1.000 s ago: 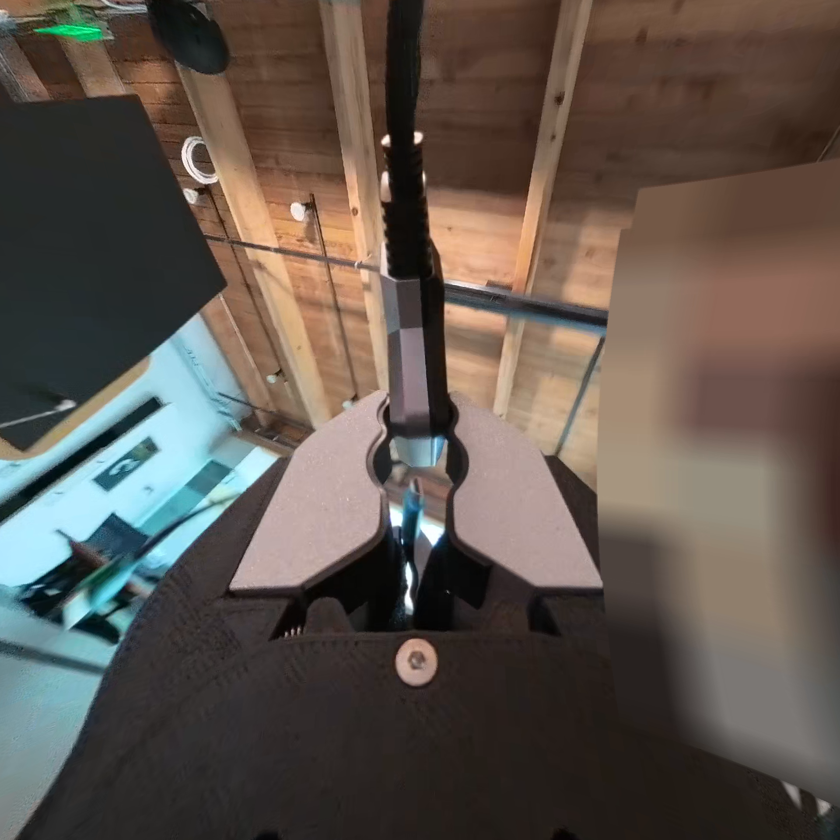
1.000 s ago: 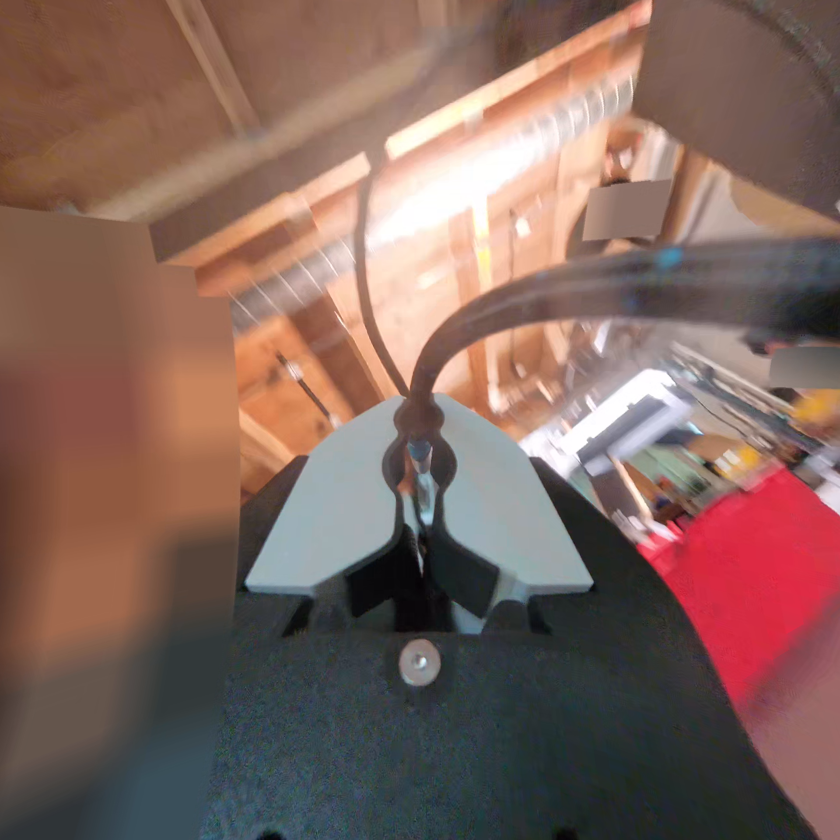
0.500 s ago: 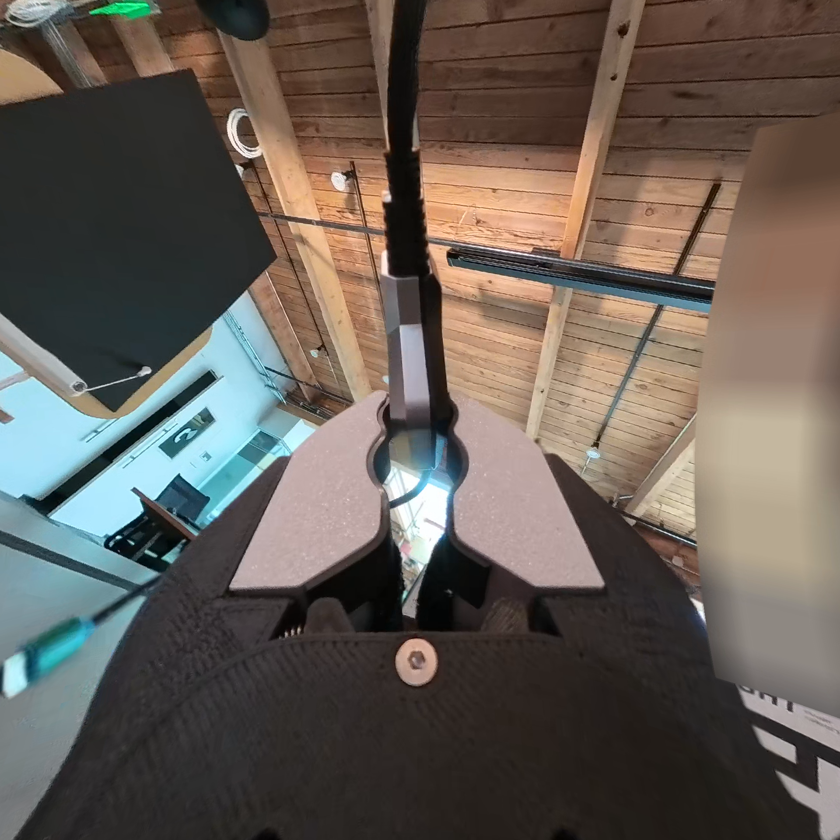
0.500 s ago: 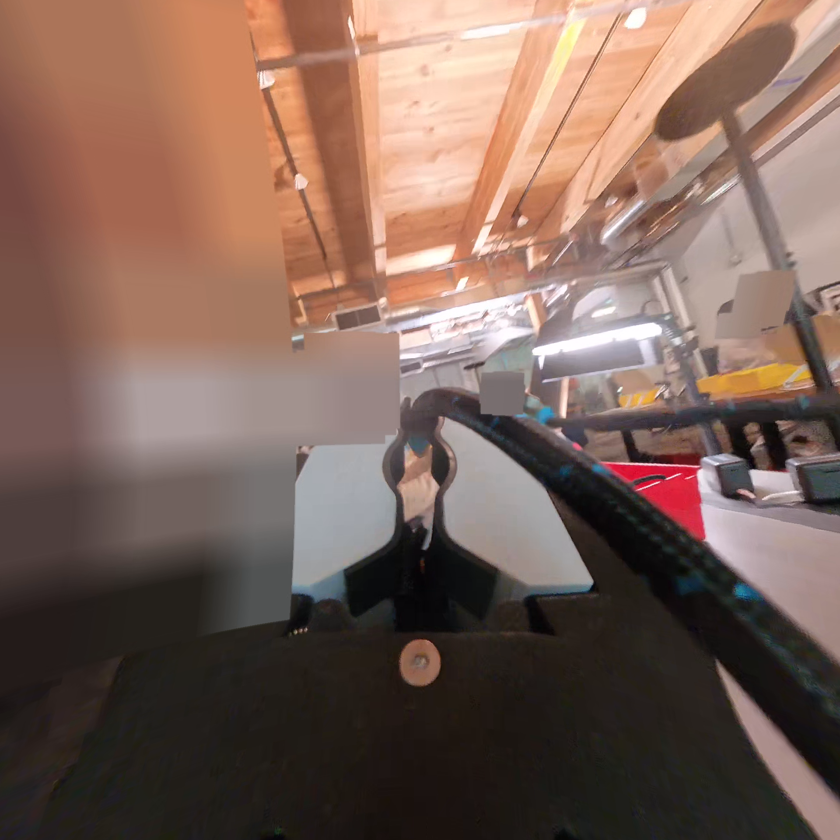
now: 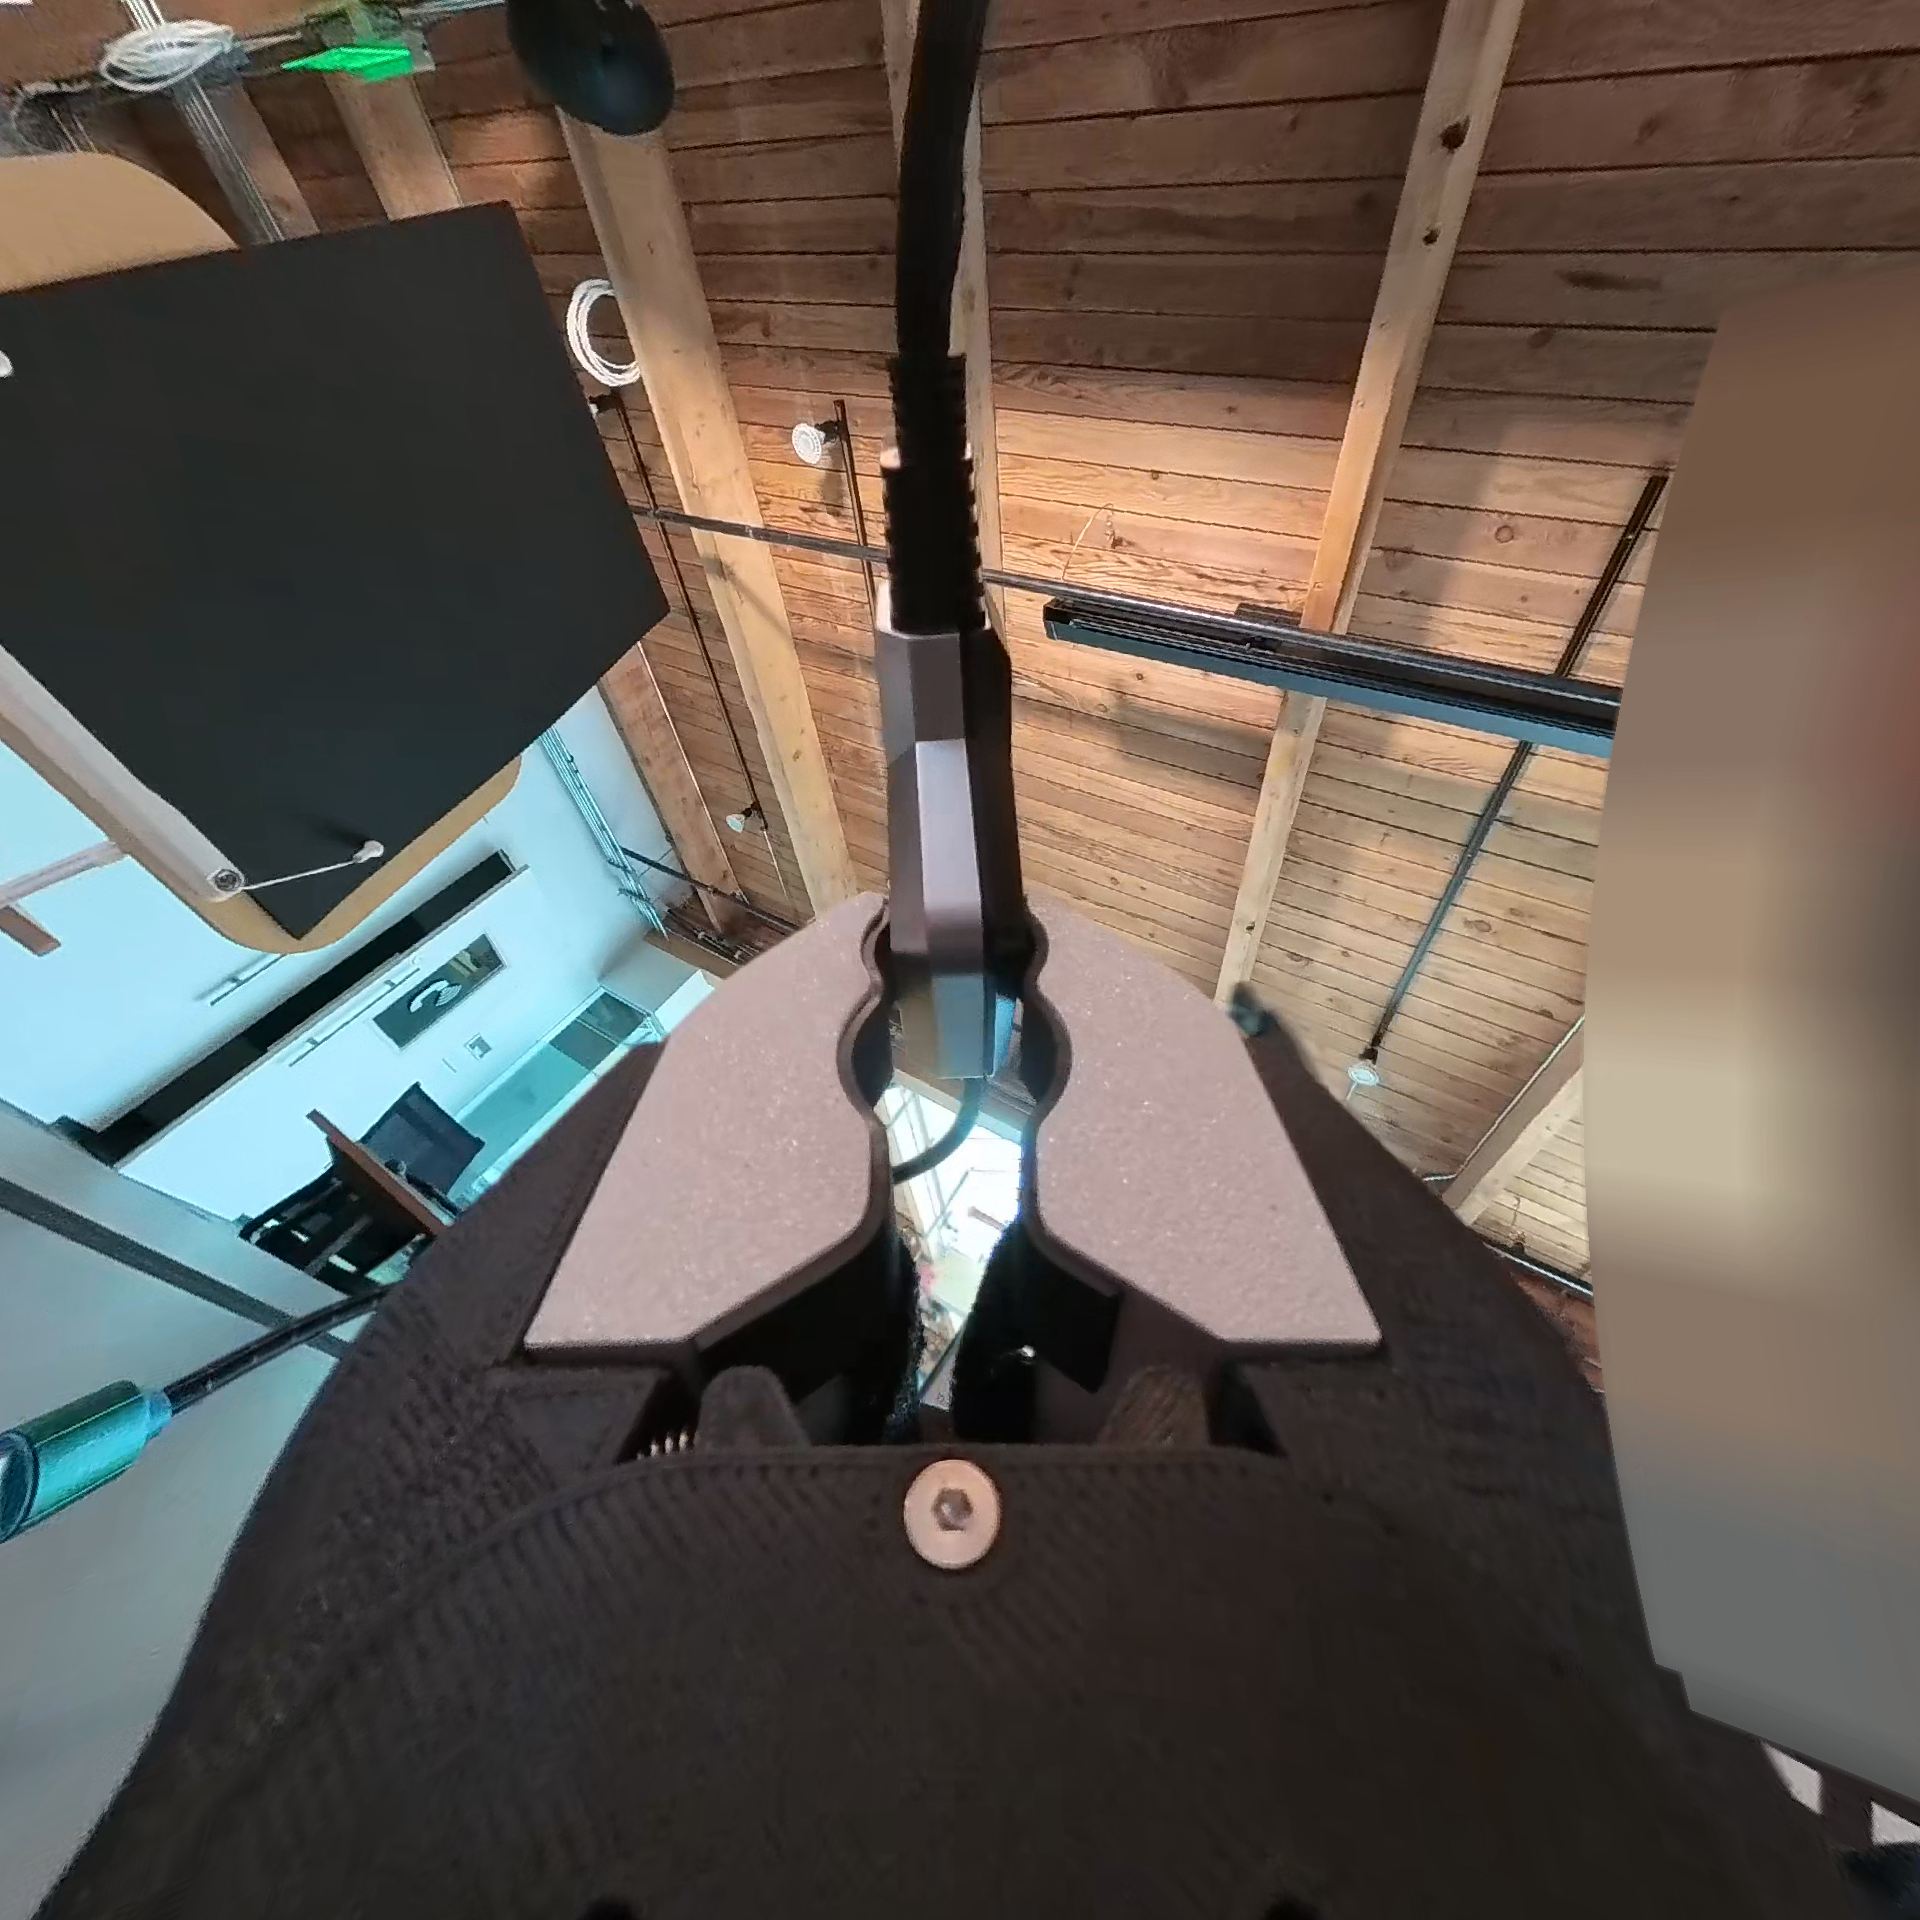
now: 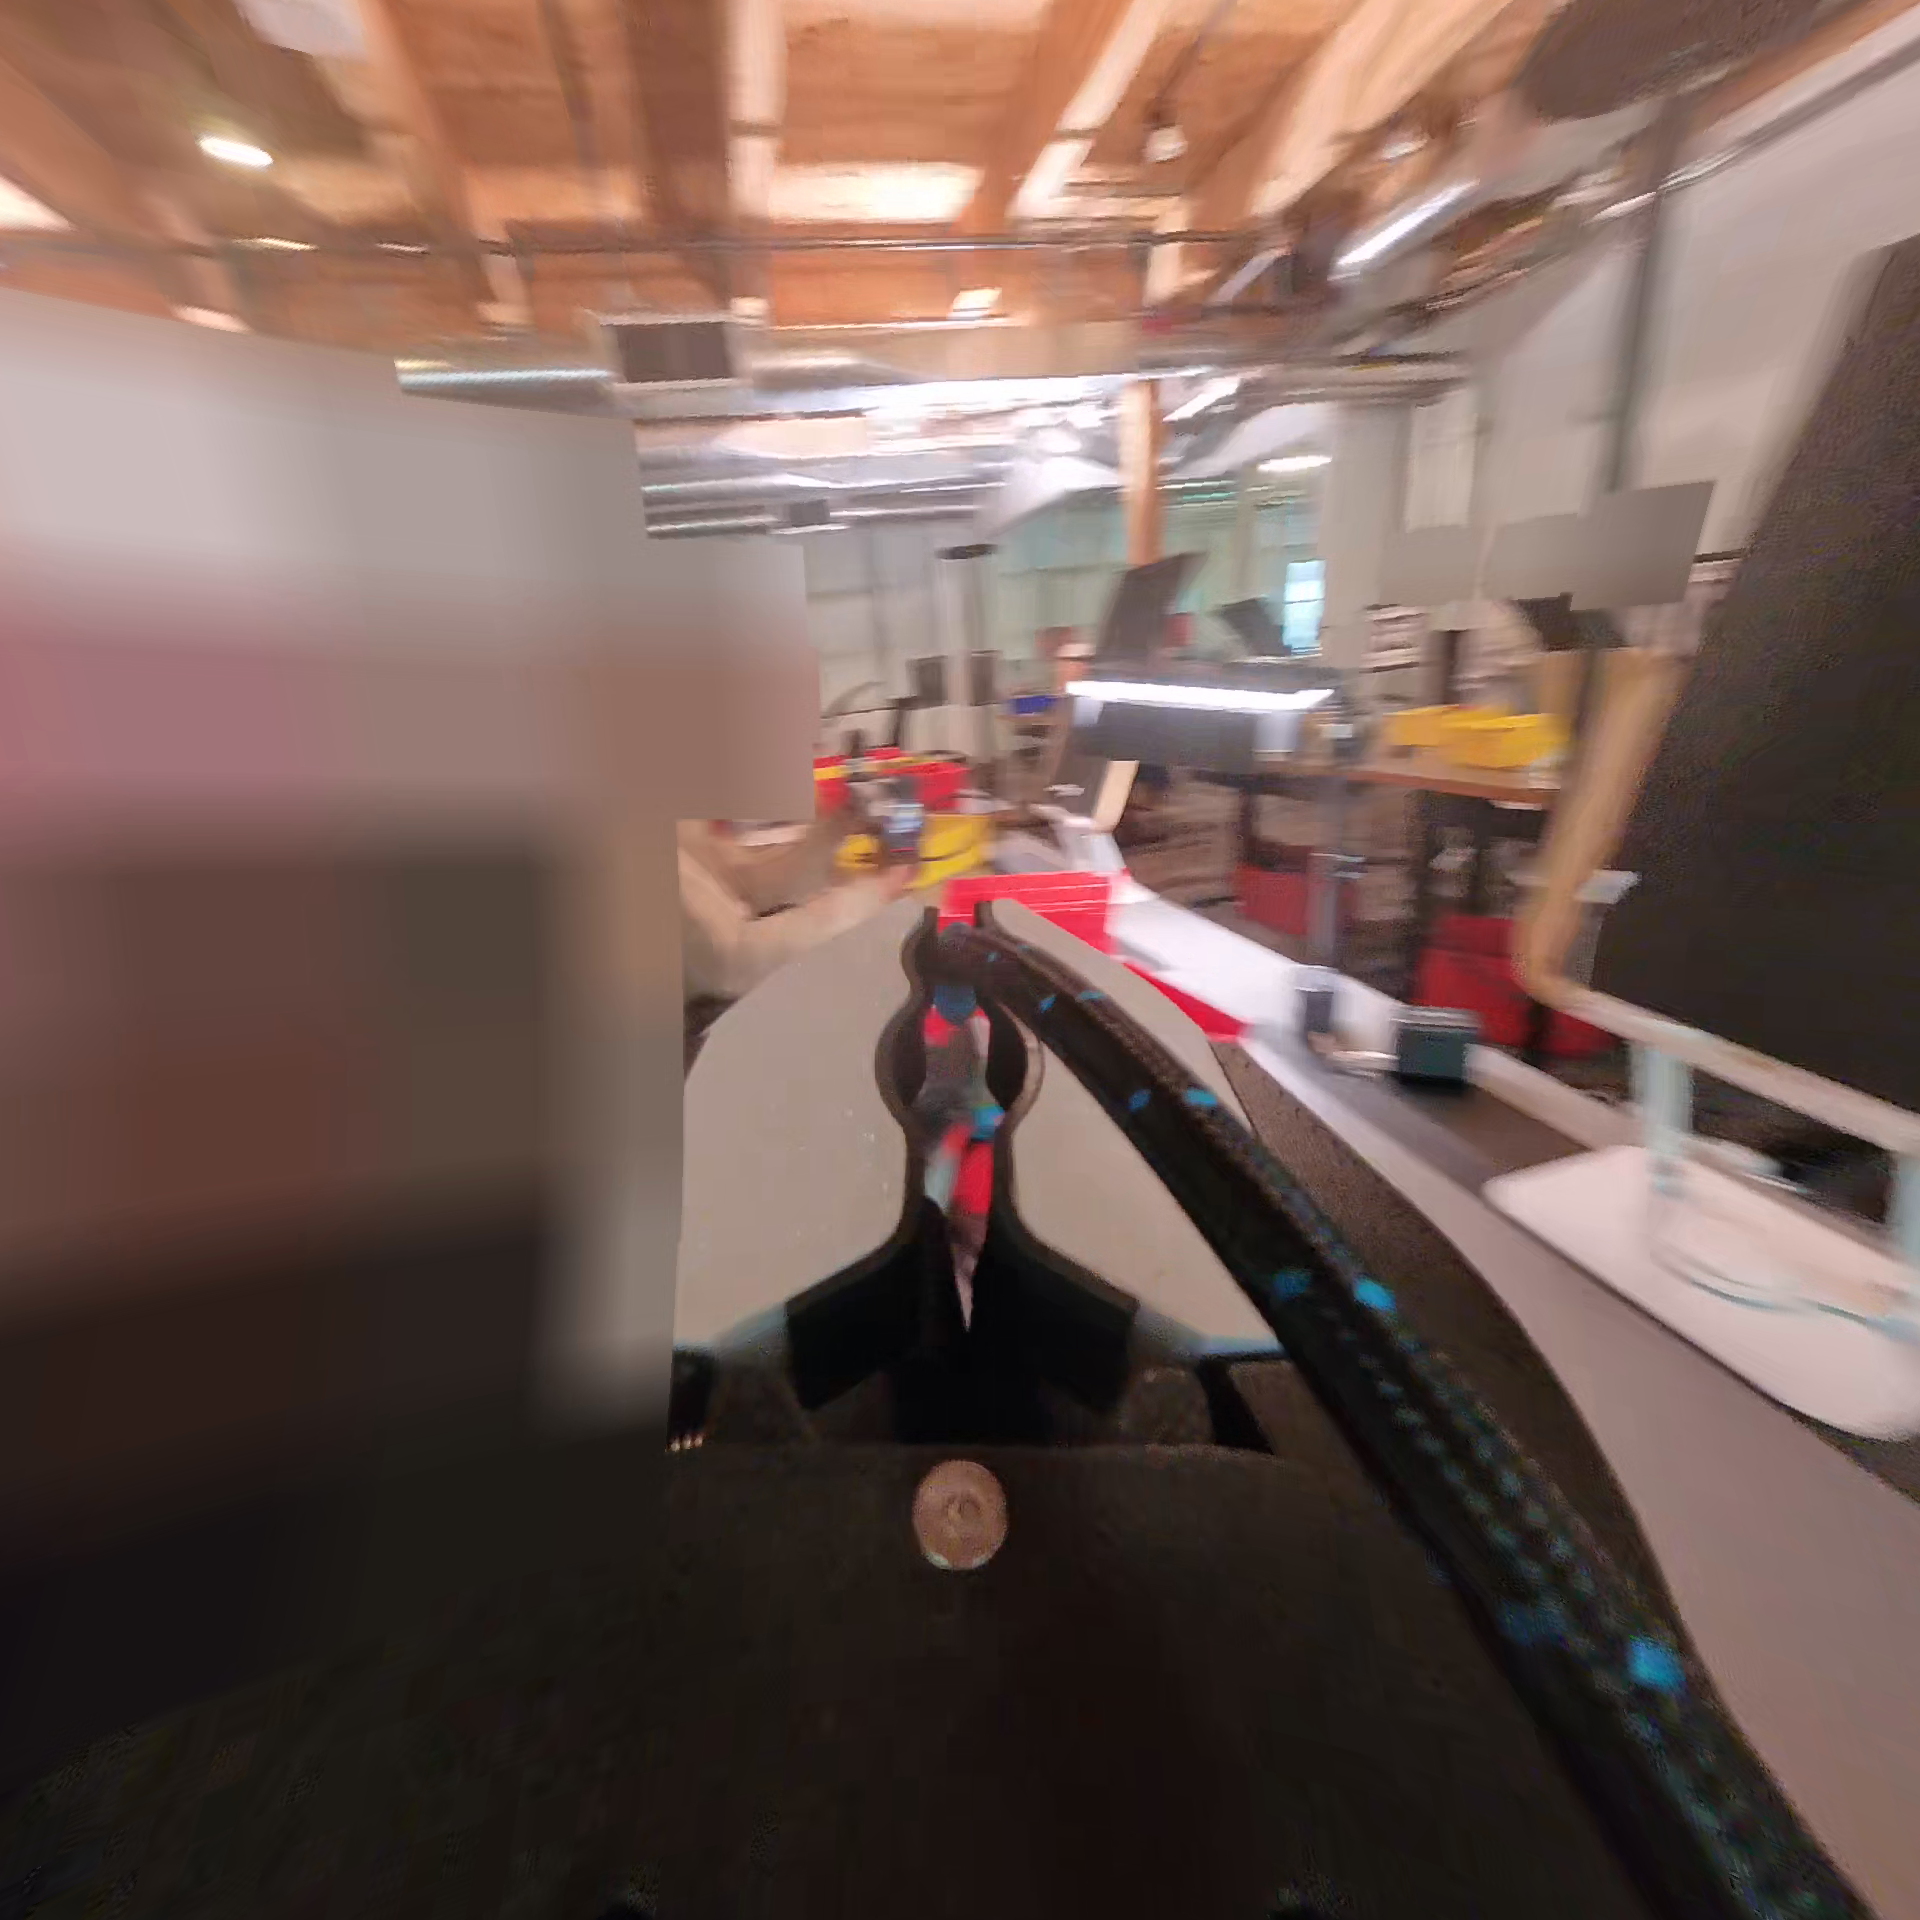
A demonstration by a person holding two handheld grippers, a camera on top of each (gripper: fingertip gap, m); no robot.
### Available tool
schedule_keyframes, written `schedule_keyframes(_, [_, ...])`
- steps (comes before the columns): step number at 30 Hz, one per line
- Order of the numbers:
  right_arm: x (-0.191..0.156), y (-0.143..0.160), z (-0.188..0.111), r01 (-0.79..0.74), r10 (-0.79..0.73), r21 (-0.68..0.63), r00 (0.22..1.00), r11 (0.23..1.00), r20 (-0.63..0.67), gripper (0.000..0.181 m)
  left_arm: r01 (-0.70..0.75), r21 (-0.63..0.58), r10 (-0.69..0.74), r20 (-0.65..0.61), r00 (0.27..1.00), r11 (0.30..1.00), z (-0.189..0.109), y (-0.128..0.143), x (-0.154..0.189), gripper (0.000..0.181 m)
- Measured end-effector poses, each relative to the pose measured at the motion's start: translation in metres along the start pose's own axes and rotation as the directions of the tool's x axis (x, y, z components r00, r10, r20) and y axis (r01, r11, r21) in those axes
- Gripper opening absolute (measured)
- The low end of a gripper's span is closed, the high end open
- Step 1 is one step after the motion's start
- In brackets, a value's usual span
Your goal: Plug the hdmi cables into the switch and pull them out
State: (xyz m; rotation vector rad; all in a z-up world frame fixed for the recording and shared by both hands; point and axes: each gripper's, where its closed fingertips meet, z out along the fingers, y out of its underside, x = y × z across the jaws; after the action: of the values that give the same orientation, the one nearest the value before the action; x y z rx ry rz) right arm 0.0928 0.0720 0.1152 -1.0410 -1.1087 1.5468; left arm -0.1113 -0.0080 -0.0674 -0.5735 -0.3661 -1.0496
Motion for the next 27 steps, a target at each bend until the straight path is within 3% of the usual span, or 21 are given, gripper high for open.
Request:
schedule_keyframes(1, [0.017,0.0,-0.01,0.025,-0.024,0.002,0.996,1.0,-0.084,0.008,0.0,0.0,0.0,0.001,1.0,1.0,0.0,0.0,0.0,0.019])
schedule_keyframes(5, [0.072,0.037,-0.056,0.021,-0.032,-0.035,0.941,0.999,-0.336,0.007,-0.001,0.001,0.001,0.0,1.0,1.0,0.0,0.0,0.0,0.019])
schedule_keyframes(9, [0.121,0.1,-0.103,-0.091,0.014,-0.124,0.855,0.988,-0.518,0.007,0.016,-0.01,-0.016,0.009,1.0,1.0,0.0,0.003,-0.003,0.019])
schedule_keyframes(11, [0.141,0.14,-0.129,-0.171,-0.015,-0.252,0.801,0.952,-0.598,0.007,0.02,-0.015,-0.02,0.013,1.0,1.0,0.001,0.004,-0.004,0.019])
schedule_keyframes(14, [0.158,0.198,-0.164,-0.325,-0.078,-0.437,0.722,0.838,-0.687,0.006,0.025,-0.025,-0.024,0.022,0.999,0.999,0.001,0.006,-0.006,0.019])
schedule_keyframes(16, [0.158,0.227,-0.172,-0.405,-0.07,-0.504,0.723,0.763,-0.687,0.007,0.033,-0.028,-0.032,0.027,0.999,0.999,0.001,0.007,-0.008,0.019])
schedule_keyframes(20, [0.15,0.279,-0.197,-0.566,-0.129,-0.664,0.706,0.489,-0.697,0.013,0.055,-0.022,-0.054,0.028,0.998,0.998,0.0,0.007,-0.009,0.019])
schedule_keyframes(23, [0.14,0.295,-0.21,-0.618,-0.15,-0.702,0.703,0.355,-0.695,0.032,0.064,-0.025,-0.064,0.033,0.997,0.998,0.0,0.007,-0.01,0.019])
schedule_keyframes(25, [0.136,0.287,-0.213,-0.622,-0.163,-0.694,0.691,0.363,-0.704,0.048,0.075,-0.027,-0.074,0.04,0.996,0.997,-0.001,0.008,-0.012,0.019])
schedule_keyframes(27, [0.131,0.267,-0.213,-0.582,-0.192,-0.687,0.685,0.434,-0.702,0.047,0.089,-0.025,-0.088,0.041,0.995,0.996,-0.001,0.008,-0.013,0.019])
